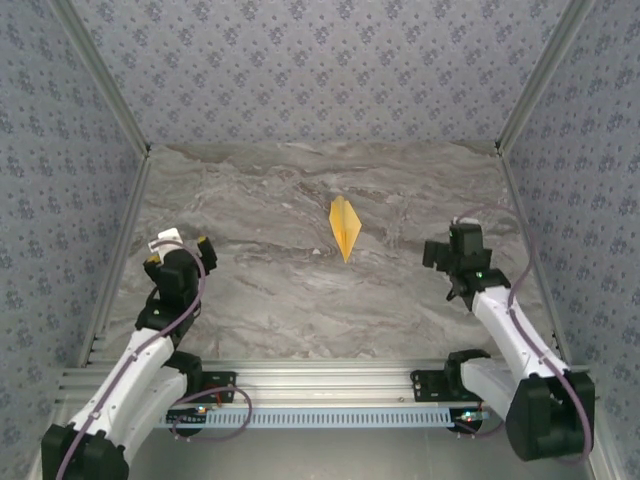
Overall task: Fold a paper plane with a square sheet of paper (fold left side to right side)
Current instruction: Reset both arms
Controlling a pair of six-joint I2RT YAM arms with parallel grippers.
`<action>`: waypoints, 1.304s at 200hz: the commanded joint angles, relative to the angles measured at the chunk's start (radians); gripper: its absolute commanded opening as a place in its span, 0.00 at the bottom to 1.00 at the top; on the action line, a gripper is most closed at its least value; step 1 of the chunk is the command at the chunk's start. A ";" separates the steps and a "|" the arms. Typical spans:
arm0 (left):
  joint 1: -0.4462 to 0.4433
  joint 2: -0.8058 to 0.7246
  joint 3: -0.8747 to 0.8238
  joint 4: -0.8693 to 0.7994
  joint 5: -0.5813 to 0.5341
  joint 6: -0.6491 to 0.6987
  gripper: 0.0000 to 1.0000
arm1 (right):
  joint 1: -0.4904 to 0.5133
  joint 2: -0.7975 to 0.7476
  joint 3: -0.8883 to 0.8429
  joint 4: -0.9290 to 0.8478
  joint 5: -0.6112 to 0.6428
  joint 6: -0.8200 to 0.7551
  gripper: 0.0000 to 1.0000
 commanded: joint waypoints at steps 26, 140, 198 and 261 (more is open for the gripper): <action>0.146 0.217 -0.084 0.413 0.202 0.170 0.98 | -0.120 0.119 -0.205 0.596 -0.167 -0.037 1.00; 0.197 0.829 0.014 0.906 0.376 0.274 0.98 | -0.139 0.567 -0.133 1.063 -0.269 -0.156 1.00; 0.254 0.830 0.045 0.840 0.453 0.235 0.98 | -0.123 0.562 -0.116 1.021 -0.247 -0.172 1.00; 0.253 0.829 0.057 0.815 0.493 0.251 0.98 | -0.113 0.562 -0.114 1.019 -0.232 -0.178 1.00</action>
